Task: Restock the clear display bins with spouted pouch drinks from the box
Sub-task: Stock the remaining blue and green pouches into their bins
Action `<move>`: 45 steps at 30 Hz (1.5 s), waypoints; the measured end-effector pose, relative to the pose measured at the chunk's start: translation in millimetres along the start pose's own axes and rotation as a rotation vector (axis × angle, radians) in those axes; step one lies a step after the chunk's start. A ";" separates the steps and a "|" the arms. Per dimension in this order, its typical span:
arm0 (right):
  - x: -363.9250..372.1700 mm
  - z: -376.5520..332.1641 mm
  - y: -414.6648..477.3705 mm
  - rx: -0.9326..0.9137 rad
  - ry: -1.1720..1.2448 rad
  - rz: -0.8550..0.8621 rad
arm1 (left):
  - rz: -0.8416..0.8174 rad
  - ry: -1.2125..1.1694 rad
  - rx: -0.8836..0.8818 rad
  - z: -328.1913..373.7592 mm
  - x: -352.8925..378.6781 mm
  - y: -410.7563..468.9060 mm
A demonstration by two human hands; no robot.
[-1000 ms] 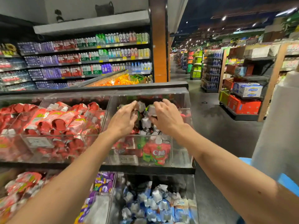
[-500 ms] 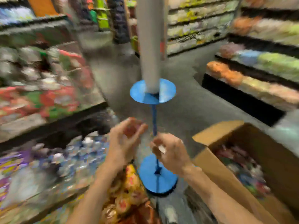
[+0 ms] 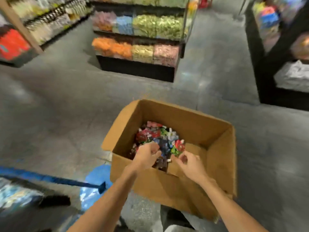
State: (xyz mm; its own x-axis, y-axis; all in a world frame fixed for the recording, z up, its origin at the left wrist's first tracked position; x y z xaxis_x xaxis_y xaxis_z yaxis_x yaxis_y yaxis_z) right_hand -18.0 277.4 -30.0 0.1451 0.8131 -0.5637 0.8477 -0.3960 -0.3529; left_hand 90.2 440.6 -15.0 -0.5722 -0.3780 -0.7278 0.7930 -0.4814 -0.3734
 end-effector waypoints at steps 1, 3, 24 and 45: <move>3.0 19.6 14.9 0.060 0.011 -0.019 | -0.053 0.001 -0.058 -11.1 13.4 20.4; 11.8 54.4 43.9 0.180 0.038 -0.049 | -0.162 0.018 -0.165 -33.1 37.9 54.9; 115.9 223.4 248.4 0.878 0.383 0.072 | -0.360 0.111 -0.502 -158.4 207.6 182.8; 118.8 236.2 248.2 0.721 0.204 -0.034 | -0.278 0.540 -0.085 -123.0 235.2 194.9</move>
State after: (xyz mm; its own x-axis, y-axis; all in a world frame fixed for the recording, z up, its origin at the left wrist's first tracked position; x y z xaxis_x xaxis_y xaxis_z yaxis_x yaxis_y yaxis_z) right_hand 89.2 175.0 -360.9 0.2762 0.8650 -0.4189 0.3195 -0.4937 -0.8088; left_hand 136.0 355.1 -329.7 -0.5905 0.2177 -0.7771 0.6561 -0.4312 -0.6194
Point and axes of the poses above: each hand's wrist, its own y-axis towards the middle knuckle, its own x-axis out of the palm, z = x × y, the point moved 10 cm from there along y, towards the middle knuckle, and after that the axes turned 10 degrees about y, right-handed, at the moved point
